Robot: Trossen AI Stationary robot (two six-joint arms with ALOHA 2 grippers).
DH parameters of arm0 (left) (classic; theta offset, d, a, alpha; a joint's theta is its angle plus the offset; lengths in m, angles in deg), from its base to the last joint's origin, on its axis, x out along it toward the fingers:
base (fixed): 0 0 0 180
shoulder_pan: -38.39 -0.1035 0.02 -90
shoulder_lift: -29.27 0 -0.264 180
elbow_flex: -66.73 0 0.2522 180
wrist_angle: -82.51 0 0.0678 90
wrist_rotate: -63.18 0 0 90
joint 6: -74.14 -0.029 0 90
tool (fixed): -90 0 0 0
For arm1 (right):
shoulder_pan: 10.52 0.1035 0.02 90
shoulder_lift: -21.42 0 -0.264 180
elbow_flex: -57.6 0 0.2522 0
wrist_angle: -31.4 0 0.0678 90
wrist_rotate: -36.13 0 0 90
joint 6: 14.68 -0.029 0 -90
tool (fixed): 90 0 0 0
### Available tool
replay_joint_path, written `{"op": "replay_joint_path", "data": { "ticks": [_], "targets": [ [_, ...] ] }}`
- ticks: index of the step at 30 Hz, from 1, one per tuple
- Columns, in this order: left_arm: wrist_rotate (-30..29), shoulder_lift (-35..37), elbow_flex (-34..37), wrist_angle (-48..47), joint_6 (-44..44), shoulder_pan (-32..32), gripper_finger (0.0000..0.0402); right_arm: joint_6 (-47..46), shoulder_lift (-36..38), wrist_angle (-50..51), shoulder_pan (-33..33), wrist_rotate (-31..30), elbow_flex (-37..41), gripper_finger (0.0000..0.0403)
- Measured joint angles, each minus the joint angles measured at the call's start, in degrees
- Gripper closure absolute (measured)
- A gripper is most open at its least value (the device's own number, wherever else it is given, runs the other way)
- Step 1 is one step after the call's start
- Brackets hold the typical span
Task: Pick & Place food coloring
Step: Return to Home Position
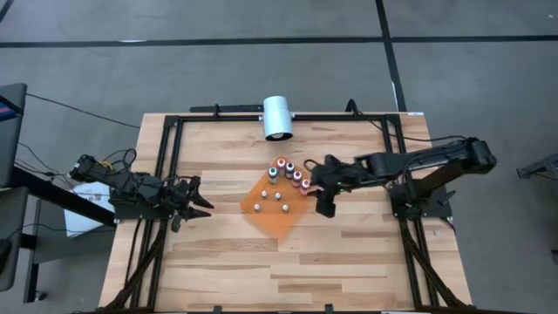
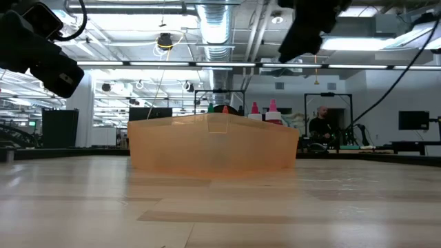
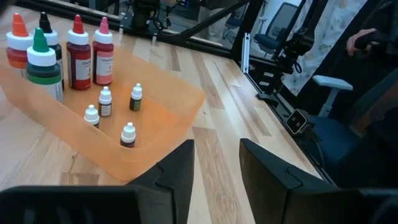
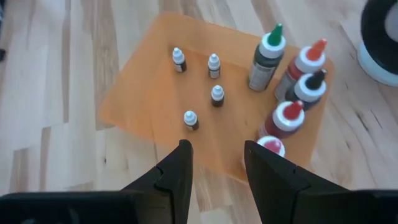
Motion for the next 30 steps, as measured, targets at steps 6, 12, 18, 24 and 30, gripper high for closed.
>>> {"op": "replay_joint_path", "data": {
  "ticks": [6, 12, 18, 24, 30],
  "targets": [
    [0.0, 0.0, 0.0, 0.0, 1.6, 0.0, 0.0283, -2.8, 9.9, -3.6, 0.0, -0.2, 8.4, 0.0266],
    [-0.1, 0.0, -0.1, 0.0, 2.7, 0.0, 0.0283, -5.7, 18.4, -3.7, 0.0, -4.1, 13.4, 0.0268],
    [-3.4, 0.0, -0.1, 1.5, 3.7, 0.0, 0.0283, -10.0, 25.0, -1.4, -0.2, -6.4, 15.6, 0.027],
    [-4.4, 0.0, -0.2, 8.7, 0.4, -0.2, 0.0283, -9.9, 29.7, 1.2, 0.7, -6.4, 15.9, 0.0266],
    [-3.7, -0.2, -0.2, 11.8, 2.0, -2.5, 0.0283, -9.0, 33.4, 3.0, 0.7, -6.3, 15.9, 0.0268]
  ]
}}
